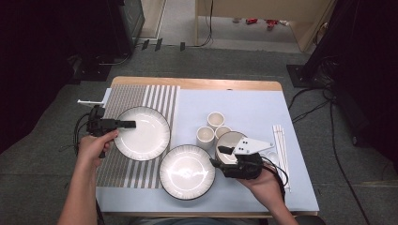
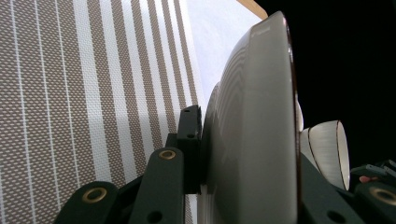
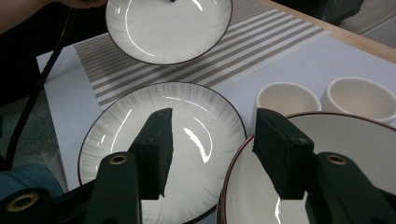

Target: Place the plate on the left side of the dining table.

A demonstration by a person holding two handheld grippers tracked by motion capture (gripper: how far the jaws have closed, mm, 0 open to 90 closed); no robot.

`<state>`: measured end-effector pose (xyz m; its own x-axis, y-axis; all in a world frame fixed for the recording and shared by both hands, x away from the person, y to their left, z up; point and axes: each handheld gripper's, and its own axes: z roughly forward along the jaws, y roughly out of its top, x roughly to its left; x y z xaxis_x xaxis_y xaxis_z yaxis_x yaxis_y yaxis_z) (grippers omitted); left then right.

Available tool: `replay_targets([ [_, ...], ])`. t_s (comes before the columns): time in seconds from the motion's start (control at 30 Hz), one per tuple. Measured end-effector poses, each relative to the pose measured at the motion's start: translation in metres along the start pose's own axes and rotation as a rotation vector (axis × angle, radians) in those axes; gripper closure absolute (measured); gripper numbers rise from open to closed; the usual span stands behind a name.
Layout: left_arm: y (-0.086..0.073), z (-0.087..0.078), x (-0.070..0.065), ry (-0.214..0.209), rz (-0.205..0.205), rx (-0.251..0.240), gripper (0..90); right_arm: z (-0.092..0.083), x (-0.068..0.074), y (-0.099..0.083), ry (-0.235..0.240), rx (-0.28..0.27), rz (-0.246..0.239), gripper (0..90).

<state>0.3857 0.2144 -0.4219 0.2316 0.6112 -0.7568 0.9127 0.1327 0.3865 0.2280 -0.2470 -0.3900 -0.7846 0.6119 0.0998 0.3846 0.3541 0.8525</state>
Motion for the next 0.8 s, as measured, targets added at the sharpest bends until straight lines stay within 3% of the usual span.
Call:
replay_targets([
  [0.53,0.005,-0.003,0.007,0.041,0.007,-0.019,75.3,-0.001,-0.002,0.000,-0.006,0.002,0.000,47.5],
  [0.8,0.005,-0.005,0.013,0.085,0.003,-0.030,75.3,-0.001,-0.002,0.000,-0.009,0.003,0.001,47.5],
])
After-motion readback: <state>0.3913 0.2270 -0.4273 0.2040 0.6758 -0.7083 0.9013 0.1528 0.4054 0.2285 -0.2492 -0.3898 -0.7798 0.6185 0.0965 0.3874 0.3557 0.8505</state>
